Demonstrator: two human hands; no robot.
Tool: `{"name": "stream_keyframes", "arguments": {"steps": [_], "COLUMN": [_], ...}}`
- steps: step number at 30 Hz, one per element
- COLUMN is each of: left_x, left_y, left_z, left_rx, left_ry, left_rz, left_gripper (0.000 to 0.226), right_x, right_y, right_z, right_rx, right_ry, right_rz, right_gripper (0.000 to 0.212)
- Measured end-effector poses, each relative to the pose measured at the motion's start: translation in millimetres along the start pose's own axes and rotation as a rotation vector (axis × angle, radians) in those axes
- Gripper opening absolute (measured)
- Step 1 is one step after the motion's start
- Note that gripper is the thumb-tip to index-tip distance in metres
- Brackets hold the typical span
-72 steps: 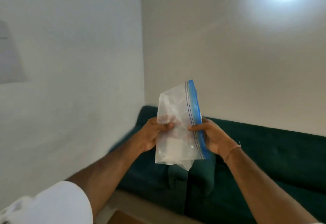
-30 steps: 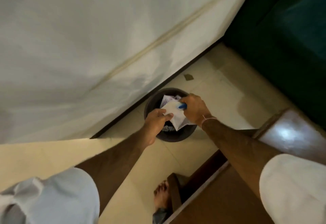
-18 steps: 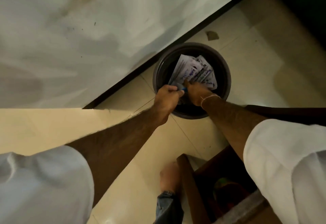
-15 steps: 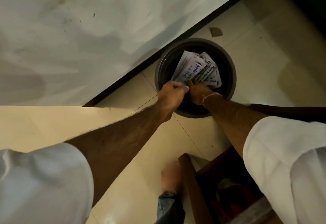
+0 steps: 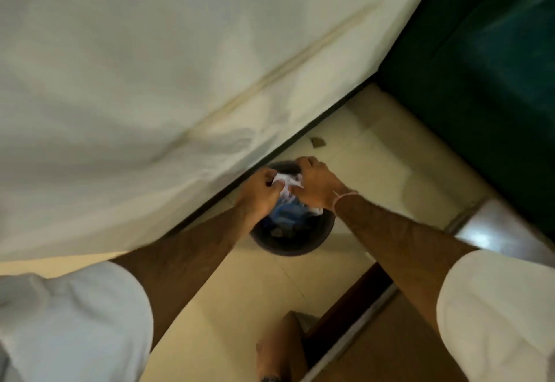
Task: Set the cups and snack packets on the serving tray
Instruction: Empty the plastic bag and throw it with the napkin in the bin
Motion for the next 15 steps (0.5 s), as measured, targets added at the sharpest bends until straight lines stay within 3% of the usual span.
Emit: {"name": "stream_keyframes", "arguments": {"steps": [7,15], "left_x": [-130,-270], "left_y": [184,375], "left_z": [56,160], "left_rx": [0.183,0.401], "left_ry": [0.085,0.293], "left_rz": [0.031,0.075], "left_gripper": [0.036,0.04], "right_x": [-196,-415], "right_y": [-91,-175], "right_z": [84,209], "right_rx": [-0.077,-0.203], "right_ry": [0.242,0.515], "right_rz": [-0.085,-0.065], "right_gripper": [0.063,0.057]}}
Point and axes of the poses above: each hand's wrist, its own z-axis away from the middle knuckle, its own x-axis out of the palm, y = z × x, the point moved 8 cm from there along -z, towards the middle knuckle, and after that the axes turned 10 degrees about -z, right-handed, at the moved point
